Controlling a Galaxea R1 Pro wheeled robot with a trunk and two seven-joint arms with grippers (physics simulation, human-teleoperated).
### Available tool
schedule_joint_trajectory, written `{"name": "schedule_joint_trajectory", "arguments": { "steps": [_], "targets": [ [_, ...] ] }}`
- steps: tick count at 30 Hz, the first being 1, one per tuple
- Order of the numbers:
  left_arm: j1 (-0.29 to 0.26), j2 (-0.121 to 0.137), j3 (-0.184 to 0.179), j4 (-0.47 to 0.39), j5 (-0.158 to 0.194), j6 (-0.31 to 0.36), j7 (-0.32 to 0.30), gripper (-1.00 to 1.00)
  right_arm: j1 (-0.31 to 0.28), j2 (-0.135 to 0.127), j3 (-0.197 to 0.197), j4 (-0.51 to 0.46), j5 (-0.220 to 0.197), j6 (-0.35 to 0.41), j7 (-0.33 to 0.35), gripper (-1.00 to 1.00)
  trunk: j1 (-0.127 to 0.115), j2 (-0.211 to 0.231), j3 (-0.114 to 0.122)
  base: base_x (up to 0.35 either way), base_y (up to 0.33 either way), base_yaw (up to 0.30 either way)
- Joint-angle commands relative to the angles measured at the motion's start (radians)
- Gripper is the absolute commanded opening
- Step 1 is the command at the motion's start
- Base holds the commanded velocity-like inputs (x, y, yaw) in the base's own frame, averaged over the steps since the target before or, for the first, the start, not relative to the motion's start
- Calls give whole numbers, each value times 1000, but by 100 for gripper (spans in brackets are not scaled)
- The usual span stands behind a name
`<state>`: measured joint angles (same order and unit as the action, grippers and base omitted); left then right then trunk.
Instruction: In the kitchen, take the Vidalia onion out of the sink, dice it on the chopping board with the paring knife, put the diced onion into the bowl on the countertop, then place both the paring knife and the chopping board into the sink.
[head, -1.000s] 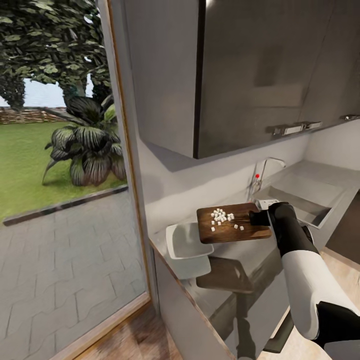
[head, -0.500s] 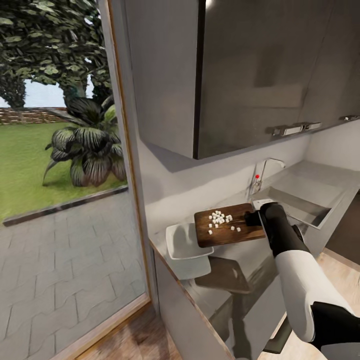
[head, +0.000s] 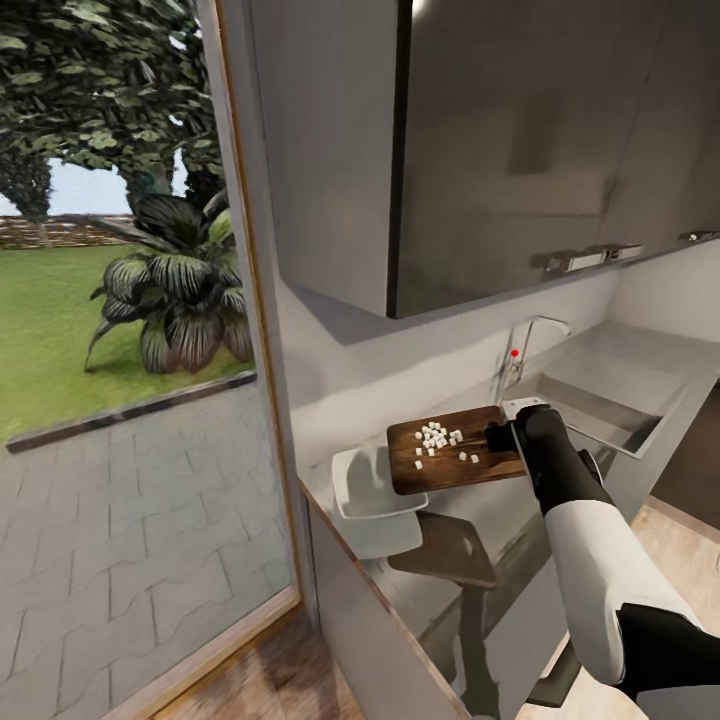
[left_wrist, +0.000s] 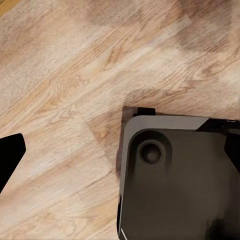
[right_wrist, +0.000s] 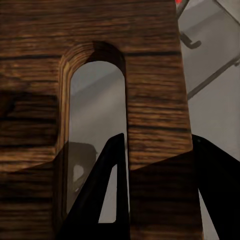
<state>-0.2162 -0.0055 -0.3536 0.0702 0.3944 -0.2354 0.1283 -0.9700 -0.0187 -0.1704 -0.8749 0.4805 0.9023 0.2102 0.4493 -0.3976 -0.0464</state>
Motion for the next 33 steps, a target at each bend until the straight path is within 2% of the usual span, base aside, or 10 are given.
{"name": "schedule_joint_trajectory", "arguments": {
  "steps": [1,9,32,33],
  "targets": [
    [-2,-1,-8,3,6,-5,1,100,-1,0,-1,-1,9,3,9,-100,1,-2,-2,0,70,0],
    [-2,-1,-8,3,6,-5,1,100,-1,-1,-1,-1,9,3,9,-100,1,-2,-2,0,107,0],
    [-2,-1,-8,3,6,-3,1,100,-1,-1,-2,-4,9,3,9,-100,1,-2,-2,26,3,0],
    [-2,0,-8,3,8,-2,0,100,1,5,-8,-10,4,-3,16,-100,1,-2,-2,0,0,0]
  ]
}}
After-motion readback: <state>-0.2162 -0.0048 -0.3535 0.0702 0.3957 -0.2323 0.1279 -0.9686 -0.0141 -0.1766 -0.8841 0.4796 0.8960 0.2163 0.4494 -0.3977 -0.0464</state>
